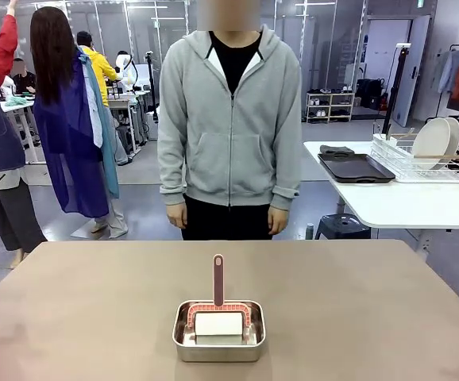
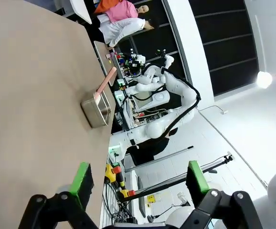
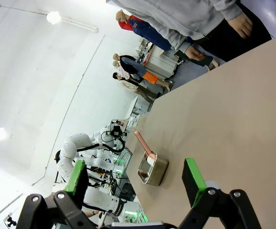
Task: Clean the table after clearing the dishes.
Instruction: Place the Lint Roller back on top of the Airtight Container.
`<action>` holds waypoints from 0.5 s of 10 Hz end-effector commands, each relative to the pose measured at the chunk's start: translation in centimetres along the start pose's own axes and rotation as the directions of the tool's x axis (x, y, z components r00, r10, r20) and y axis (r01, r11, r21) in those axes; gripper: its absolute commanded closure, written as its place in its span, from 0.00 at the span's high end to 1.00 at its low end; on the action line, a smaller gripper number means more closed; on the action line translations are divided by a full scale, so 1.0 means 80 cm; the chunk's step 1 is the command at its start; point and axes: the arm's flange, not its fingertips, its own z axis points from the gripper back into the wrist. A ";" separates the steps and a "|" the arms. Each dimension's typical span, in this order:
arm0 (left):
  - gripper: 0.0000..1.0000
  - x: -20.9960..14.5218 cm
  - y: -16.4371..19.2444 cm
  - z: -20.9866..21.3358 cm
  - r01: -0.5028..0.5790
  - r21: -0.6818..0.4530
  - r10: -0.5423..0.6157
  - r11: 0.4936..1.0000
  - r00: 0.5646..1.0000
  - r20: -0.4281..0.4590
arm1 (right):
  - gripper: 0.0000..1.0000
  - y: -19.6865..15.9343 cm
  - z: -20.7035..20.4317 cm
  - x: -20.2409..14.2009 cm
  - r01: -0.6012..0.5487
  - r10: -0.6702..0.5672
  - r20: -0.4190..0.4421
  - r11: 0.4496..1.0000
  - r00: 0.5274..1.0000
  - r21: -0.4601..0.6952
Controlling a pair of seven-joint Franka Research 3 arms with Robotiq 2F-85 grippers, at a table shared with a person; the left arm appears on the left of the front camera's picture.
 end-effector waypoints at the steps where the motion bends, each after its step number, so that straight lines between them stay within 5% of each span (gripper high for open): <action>1: 1.00 0.000 -0.001 -0.002 0.008 0.002 -0.008 1.000 1.000 -0.006 | 1.00 0.005 -0.002 -0.001 0.003 -0.003 -0.001 1.000 1.000 0.003; 5: 1.00 0.000 -0.001 -0.002 0.008 0.002 -0.008 1.000 1.000 -0.006 | 1.00 0.005 -0.002 -0.001 0.003 -0.003 -0.001 1.000 1.000 0.003</action>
